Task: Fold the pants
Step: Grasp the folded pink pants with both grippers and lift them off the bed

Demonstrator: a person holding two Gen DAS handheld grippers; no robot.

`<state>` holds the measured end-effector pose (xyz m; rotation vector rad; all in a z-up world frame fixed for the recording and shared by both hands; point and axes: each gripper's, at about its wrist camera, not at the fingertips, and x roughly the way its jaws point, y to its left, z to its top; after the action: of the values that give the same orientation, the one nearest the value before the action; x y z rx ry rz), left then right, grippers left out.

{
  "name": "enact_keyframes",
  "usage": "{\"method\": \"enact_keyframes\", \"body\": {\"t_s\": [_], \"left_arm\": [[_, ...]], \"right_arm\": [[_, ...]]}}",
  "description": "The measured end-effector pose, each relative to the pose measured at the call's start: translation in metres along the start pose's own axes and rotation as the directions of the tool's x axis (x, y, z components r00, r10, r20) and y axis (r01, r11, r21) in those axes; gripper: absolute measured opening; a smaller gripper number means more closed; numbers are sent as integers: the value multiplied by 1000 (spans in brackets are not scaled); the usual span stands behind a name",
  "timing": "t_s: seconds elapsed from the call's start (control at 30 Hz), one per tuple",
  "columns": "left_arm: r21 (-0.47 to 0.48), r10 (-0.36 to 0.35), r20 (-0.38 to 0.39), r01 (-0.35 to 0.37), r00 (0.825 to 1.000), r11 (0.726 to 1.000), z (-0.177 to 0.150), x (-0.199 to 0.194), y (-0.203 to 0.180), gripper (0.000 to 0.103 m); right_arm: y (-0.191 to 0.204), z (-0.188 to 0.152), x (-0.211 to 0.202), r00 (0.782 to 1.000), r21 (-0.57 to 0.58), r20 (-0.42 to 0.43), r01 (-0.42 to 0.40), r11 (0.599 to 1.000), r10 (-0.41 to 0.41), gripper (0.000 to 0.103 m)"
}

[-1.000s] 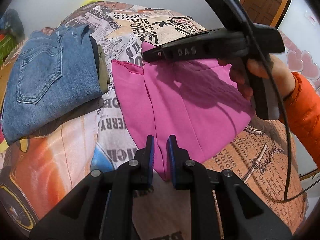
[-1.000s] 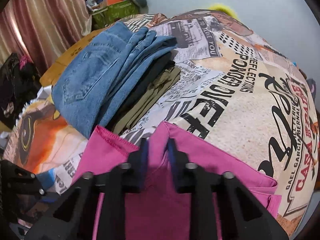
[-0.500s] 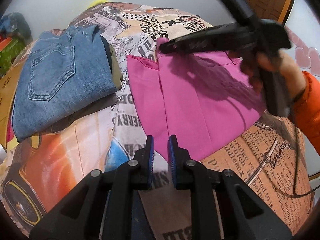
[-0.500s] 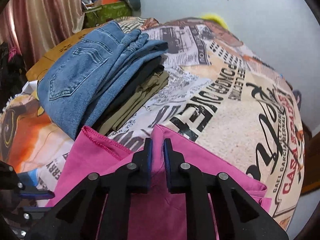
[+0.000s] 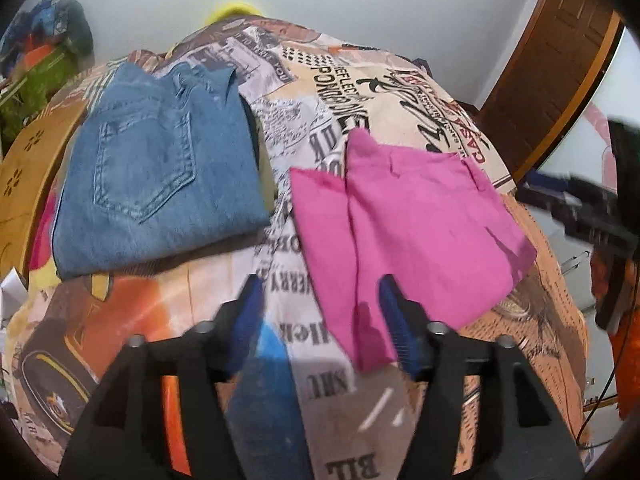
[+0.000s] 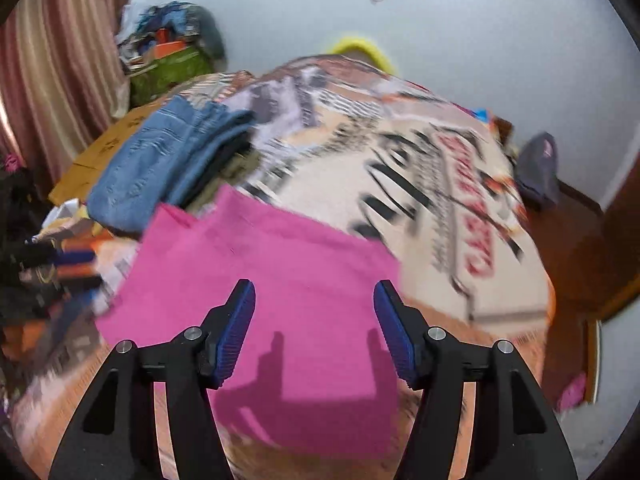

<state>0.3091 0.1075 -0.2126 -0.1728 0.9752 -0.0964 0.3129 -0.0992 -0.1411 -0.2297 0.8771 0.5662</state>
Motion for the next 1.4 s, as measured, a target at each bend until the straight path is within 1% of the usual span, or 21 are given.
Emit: {"method": "enact_keyframes", "body": {"t_s": [0.03, 0.1, 0.23, 0.3, 0.4, 0.53, 0.6, 0.7, 0.77, 0.8, 0.83, 0.87, 0.9, 0.93, 0.97, 1.03, 1.07, 1.13, 1.2, 1.3, 1.4], "left_arm": [[0, 2, 0, -2, 1000, 1000, 3, 2, -2, 73], [2, -7, -12, 7, 1000, 1000, 8, 9, -8, 76], [-11, -12, -71, 11, 997, 1000, 15, 37, -13, 76], [-23, -27, -101, 24, 995, 999, 18, 51, -15, 76], [-14, -29, -107, 28, 994, 1000, 21, 60, -19, 76], [-10, -31, -118, 30, 993, 1000, 26, 72, -24, 78], [-5, -29, -119, 28, 993, 1000, 28, 78, -25, 79], [24, -9, -125, 12, 992, 1000, 31, 86, -30, 79], [35, -3, -123, 7, 992, 999, 32, 88, -31, 79], [37, -2, -120, 7, 993, 999, 33, 88, -31, 78], [37, -4, -118, 9, 993, 999, 33, 88, -31, 76], [34, -6, -116, 10, 993, 999, 34, 88, -31, 72], [33, -11, -115, 15, 993, 999, 35, 88, -30, 64], [34, -19, -117, 23, 993, 999, 35, 88, -31, 57], [41, -27, -122, 32, 992, 999, 36, 88, -32, 53], [68, -26, -132, 35, 991, 997, 36, 89, -39, 40], [72, -28, -133, 38, 991, 997, 35, 88, -40, 39], [82, -22, -127, 33, 992, 996, 35, 87, -42, 31], [81, -24, -119, 34, 993, 996, 35, 83, -42, 26], [81, -29, -113, 39, 993, 996, 35, 77, -43, 19], [116, -8, -96, 19, 995, 993, 34, 67, -51, 16]], "right_arm": [[-7, -7, -2, 1000, 11, -7, 19, 1000, -19, 58], [-18, -21, -5, 999, 37, -26, 45, 998, -44, 60], [-35, -41, 2, 998, 80, -55, 41, 996, -37, 68], [-40, -48, 10, 997, 95, -75, 20, 995, -13, 68], [-46, -54, 25, 995, 126, -97, -24, 992, 37, 68], [-50, -55, 42, 991, 163, -90, -82, 983, 98, 69], [-57, -55, 51, 987, 202, -88, -115, 973, 135, 73], [-62, -55, 65, 980, 233, -109, -138, 963, 167, 75], [-62, -55, 69, 980, 232, -97, -147, 962, 173, 77], [-61, -54, 70, 981, 222, -95, -144, 964, 169, 76], [-60, -53, 70, 983, 210, -87, -138, 968, 159, 74], [-59, -52, 69, 984, 201, -80, -139, 970, 158, 71], [-58, -51, 69, 984, 195, -75, -144, 970, 161, 64], [-57, -50, 69, 983, 195, -70, -150, 969, 167, 60], [-58, -49, 68, 983, 200, -66, -156, 967, 172, 53], [-59, -50, 67, 981, 208, -61, -169, 963, 185, 40], [-59, -50, 65, 982, 201, -59, -167, 965, 182, 36], [-59, -49, 65, 983, 202, -52, -160, 966, 174, 30], [-62, -50, 63, 984, 224, -41, -160, 962, 173, 21], [-64, -50, 56, 984, 242, -21, -164, 956, 175, 15], [-59, -48, 43, 988, 224, -1, -153, 963, 158, 13]]}}
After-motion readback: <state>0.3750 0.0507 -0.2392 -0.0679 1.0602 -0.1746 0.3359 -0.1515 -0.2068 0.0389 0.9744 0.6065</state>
